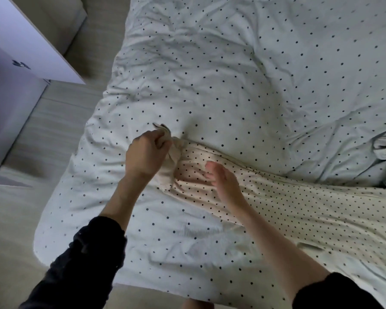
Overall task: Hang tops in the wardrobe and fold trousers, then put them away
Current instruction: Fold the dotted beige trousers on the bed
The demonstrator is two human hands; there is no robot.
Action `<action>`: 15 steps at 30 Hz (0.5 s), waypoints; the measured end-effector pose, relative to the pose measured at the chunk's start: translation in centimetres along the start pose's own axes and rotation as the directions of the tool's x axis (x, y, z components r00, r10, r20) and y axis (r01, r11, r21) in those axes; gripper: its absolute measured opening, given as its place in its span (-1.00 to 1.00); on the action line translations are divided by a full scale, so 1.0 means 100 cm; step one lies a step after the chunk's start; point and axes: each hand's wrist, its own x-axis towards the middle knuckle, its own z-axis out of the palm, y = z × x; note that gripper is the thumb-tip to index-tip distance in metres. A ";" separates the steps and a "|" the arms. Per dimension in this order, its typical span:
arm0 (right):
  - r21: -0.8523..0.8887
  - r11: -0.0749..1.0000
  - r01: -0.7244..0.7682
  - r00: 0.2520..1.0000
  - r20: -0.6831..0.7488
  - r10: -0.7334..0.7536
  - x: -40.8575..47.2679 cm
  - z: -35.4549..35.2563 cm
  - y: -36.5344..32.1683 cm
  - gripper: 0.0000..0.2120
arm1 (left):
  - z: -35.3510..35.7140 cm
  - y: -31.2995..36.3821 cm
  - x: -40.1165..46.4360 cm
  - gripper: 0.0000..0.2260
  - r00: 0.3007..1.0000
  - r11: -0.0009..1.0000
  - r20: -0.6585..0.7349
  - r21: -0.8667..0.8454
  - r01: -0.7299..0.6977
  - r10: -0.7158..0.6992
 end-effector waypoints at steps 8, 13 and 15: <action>0.549 0.820 -0.162 0.960 -0.106 0.260 -0.054 -0.120 0.036 -0.45 | 0.085 0.122 -0.076 -0.72 0.901 0.924 0.343 0.175 -0.341 0.267; 0.425 0.864 -0.269 0.944 -0.061 0.324 -0.062 -0.123 0.065 -0.50 | 0.140 0.095 -0.105 -0.55 0.628 0.874 0.778 0.323 -0.364 -0.026; 0.160 0.958 -0.238 0.968 -0.047 0.248 -0.065 -0.108 0.073 -0.53 | 0.138 0.075 -0.108 -0.63 0.679 0.890 0.729 0.249 -0.383 0.088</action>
